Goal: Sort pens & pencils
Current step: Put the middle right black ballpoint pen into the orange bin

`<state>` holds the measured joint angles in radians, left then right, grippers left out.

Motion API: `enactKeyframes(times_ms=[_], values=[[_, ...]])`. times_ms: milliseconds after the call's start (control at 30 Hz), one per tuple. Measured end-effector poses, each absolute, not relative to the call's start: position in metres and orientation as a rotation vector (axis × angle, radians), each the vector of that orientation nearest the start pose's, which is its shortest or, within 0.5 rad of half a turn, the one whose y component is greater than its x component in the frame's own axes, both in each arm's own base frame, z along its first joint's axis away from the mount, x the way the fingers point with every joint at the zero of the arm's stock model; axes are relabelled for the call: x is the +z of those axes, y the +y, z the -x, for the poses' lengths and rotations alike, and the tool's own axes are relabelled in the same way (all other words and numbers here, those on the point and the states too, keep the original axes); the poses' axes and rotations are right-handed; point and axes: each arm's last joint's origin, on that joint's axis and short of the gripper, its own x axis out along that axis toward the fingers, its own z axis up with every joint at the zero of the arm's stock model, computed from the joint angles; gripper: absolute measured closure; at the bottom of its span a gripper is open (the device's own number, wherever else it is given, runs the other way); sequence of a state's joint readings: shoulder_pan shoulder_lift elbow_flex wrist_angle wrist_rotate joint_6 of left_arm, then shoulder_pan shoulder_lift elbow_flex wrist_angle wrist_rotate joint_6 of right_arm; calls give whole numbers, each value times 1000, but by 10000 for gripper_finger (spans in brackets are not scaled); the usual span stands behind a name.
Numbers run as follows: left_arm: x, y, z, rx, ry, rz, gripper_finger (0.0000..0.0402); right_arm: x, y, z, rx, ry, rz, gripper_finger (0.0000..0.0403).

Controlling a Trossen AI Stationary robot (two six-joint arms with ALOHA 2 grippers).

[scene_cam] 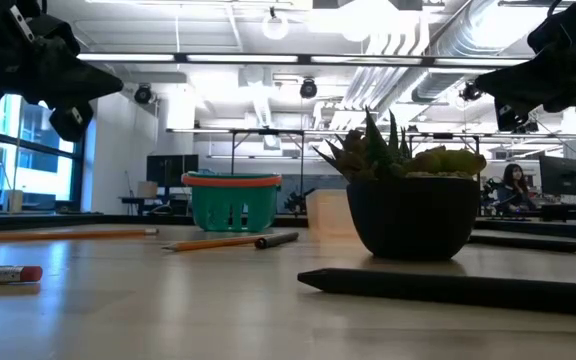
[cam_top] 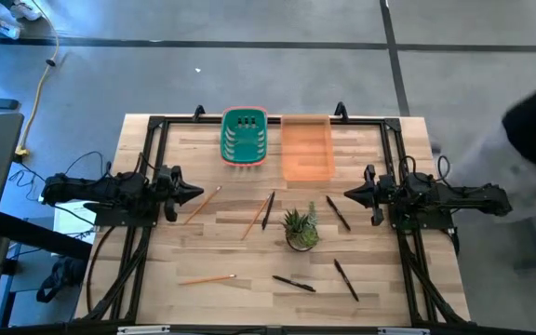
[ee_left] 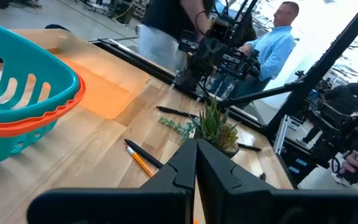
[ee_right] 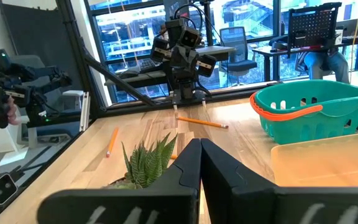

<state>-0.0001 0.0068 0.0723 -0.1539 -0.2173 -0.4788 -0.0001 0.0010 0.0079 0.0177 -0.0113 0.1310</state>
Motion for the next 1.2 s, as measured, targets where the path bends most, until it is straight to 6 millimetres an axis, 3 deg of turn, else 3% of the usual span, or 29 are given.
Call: enactKeyframes(times_ms=[567,1000,1200], values=[[173,6,-92,234,33,468,401,168,0,-97,13,-25,-136,402],[173,6,-92,229,32,473,401,168,0,-97,14,-24,-233,402],[173,6,-92,229,17,604,401,168,0,-97,16,-23,-363,402]])
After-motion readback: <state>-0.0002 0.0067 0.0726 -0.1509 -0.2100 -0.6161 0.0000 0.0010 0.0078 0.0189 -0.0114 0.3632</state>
